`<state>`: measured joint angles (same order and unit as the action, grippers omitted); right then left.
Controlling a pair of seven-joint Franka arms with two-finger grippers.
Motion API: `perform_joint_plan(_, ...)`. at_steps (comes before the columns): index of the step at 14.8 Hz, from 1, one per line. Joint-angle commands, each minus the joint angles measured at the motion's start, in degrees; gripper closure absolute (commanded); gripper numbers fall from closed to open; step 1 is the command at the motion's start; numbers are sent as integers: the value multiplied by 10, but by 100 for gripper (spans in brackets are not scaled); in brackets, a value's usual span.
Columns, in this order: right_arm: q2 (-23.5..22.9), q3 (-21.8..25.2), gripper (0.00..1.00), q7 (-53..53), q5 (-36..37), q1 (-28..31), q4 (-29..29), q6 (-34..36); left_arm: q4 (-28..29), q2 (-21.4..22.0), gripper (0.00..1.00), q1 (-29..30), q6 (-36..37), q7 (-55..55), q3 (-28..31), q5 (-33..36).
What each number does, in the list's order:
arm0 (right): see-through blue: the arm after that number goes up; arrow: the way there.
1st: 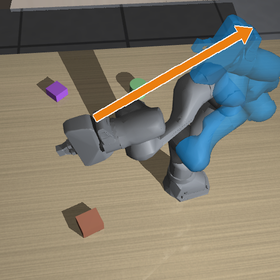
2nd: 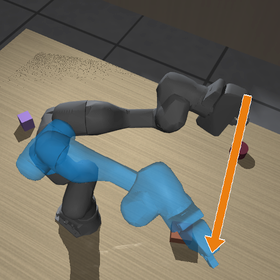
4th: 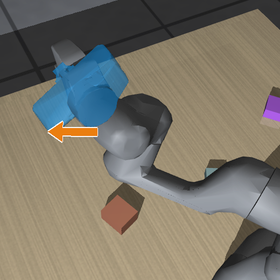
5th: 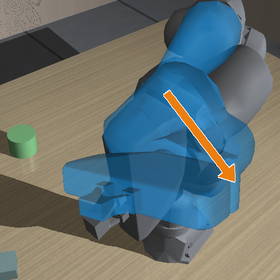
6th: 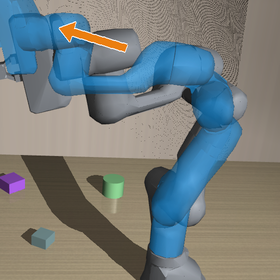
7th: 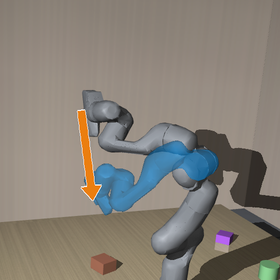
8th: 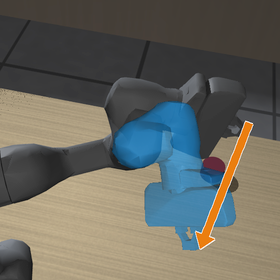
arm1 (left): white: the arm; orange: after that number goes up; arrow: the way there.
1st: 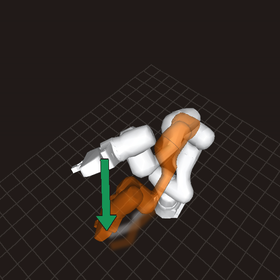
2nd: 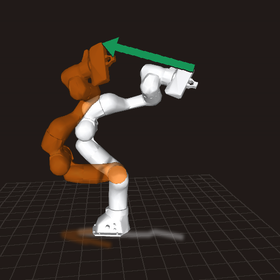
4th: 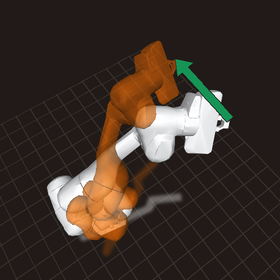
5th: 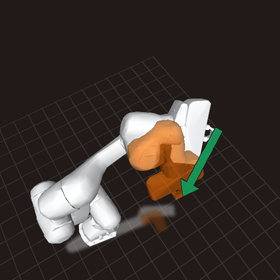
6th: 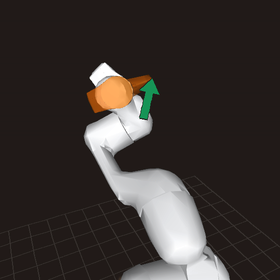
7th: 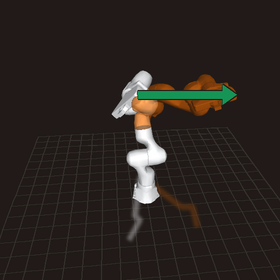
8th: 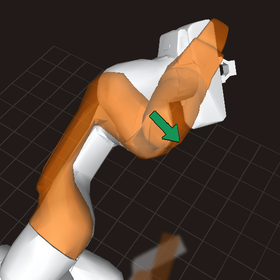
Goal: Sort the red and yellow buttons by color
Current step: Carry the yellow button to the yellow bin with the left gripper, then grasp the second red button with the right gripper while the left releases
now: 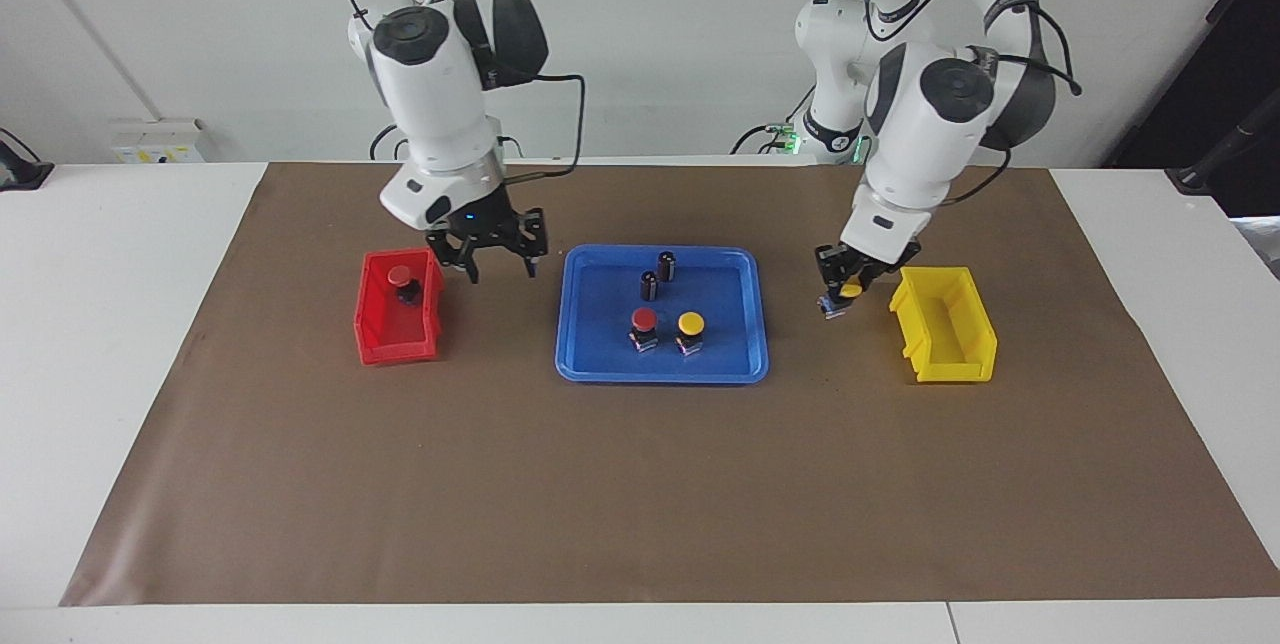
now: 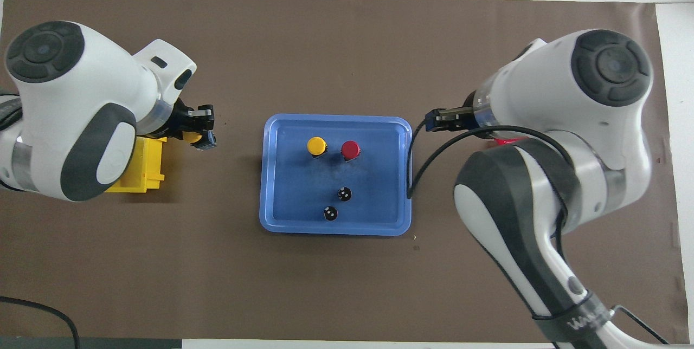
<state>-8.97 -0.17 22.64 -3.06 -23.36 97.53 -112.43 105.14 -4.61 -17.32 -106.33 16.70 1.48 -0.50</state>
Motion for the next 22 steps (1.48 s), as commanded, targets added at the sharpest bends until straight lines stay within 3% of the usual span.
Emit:
perform_joint_plan(1,-133,3,18,113,41,-61,-148,26,4,27,96,71,33,-122,-4,10)
perform_joint_plan(4,-147,2,8,126,46,-84,-118,-23,14,34,96,126,33,-210,-4,10)
perform_joint_plan(9,-141,3,11,133,46,-107,-52,-71,100,72,96,173,-22,-268,-5,10)
perform_joint_plan(13,-141,2,15,138,46,-108,3,-137,182,95,96,171,-107,-260,-5,10)
perform_joint_plan(16,-142,3,16,138,46,-121,15,-150,200,87,96,169,-140,-259,-5,10)
perform_joint_plan(20,-134,3,16,137,46,-123,52,-175,256,74,96,169,-237,-250,-5,10)
perform_joint_plan(22,-133,3,18,133,47,-122,55,-176,258,71,94,169,-242,-244,-5,10)
